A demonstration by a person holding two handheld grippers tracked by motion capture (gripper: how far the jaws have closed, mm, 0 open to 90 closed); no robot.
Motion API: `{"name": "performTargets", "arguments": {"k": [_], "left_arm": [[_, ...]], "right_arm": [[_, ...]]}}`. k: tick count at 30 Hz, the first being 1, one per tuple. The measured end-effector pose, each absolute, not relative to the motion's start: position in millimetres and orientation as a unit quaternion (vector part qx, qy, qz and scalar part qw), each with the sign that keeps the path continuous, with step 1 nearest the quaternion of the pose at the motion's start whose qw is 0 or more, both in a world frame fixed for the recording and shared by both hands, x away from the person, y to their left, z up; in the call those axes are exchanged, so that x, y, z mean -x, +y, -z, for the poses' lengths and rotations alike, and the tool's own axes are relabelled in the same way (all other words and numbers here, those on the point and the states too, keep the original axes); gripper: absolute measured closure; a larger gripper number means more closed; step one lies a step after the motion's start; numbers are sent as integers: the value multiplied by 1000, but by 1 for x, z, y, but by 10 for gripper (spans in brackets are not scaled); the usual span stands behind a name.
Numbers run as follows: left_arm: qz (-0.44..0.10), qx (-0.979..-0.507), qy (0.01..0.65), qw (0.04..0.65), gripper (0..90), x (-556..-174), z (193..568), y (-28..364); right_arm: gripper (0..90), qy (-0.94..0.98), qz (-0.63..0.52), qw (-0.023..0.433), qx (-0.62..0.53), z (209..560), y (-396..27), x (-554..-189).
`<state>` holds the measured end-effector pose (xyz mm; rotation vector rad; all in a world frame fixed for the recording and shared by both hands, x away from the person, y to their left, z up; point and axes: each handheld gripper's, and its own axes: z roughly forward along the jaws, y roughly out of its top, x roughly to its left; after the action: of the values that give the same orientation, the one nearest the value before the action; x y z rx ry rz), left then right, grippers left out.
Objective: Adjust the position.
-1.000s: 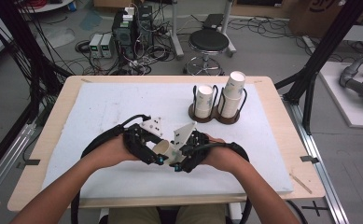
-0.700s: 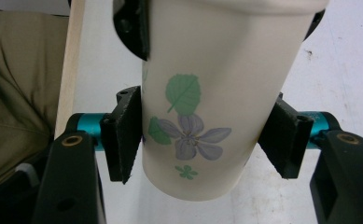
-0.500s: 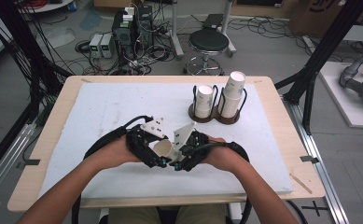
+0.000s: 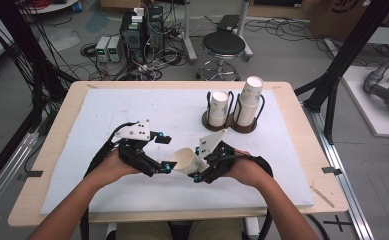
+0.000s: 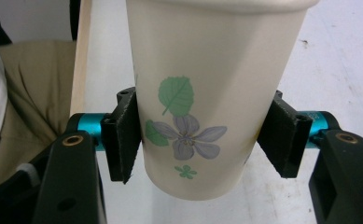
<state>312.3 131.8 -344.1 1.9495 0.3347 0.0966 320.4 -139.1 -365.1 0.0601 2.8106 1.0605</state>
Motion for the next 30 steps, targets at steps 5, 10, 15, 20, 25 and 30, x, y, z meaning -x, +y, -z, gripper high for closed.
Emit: {"name": "performTargets", "arguments": {"k": [5, 10, 15, 20, 25, 30], "left_arm": [[-72, -781, 185, 592, 172, -310, 358, 152], [-80, -742, 233, 624, 163, -308, 377, 169], [-90, -714, 260, 644, 163, -306, 389, 181], [-105, -707, 266, 647, 167, -303, 399, 186], [-129, -705, 255, 649, 162, -302, 405, 189], [-141, -703, 267, 644, 153, -298, 411, 190]], "right_arm": [[367, 916, -389, 75, -56, 374, -157, -319], [366, 892, -434, 87, -94, 382, -177, -317], [365, 863, -478, 103, -129, 388, -197, -313], [364, 840, -507, 116, -158, 393, -214, -308], [362, 813, -538, 138, -177, 393, -230, -304], [362, 794, -554, 159, -193, 396, -243, -299]]}}
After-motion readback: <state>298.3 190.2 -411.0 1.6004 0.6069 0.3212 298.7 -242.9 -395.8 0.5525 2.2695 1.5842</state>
